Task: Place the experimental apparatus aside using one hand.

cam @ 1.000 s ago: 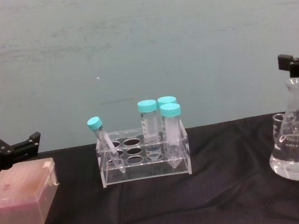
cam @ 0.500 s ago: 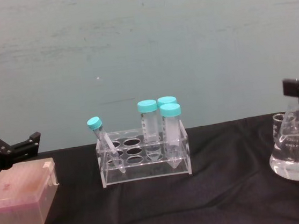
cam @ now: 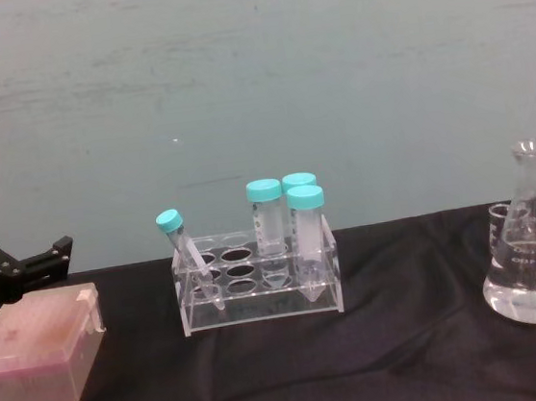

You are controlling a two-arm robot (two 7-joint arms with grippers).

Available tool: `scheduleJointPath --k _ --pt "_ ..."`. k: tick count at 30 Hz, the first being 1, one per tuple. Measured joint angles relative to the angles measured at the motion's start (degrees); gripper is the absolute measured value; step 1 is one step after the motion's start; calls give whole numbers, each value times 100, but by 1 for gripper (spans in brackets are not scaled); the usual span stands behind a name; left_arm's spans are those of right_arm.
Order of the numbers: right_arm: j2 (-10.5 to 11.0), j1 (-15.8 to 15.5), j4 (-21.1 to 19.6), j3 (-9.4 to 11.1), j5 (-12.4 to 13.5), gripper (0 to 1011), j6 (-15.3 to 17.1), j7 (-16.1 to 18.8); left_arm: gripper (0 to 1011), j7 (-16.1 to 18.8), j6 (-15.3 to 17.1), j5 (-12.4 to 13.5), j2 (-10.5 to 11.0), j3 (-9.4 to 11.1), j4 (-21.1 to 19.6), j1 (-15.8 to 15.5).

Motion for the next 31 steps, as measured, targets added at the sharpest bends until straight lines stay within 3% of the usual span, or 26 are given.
scheduleJointPath --k 14,31 --pt "-186 -244 -95 95 -294 1000 246 -290 1000 0 0 0 0 0 0 0" --pt "-189 -227 -71 76 -305 1000 282 -263 1000 0 0 0 0 0 0 0"
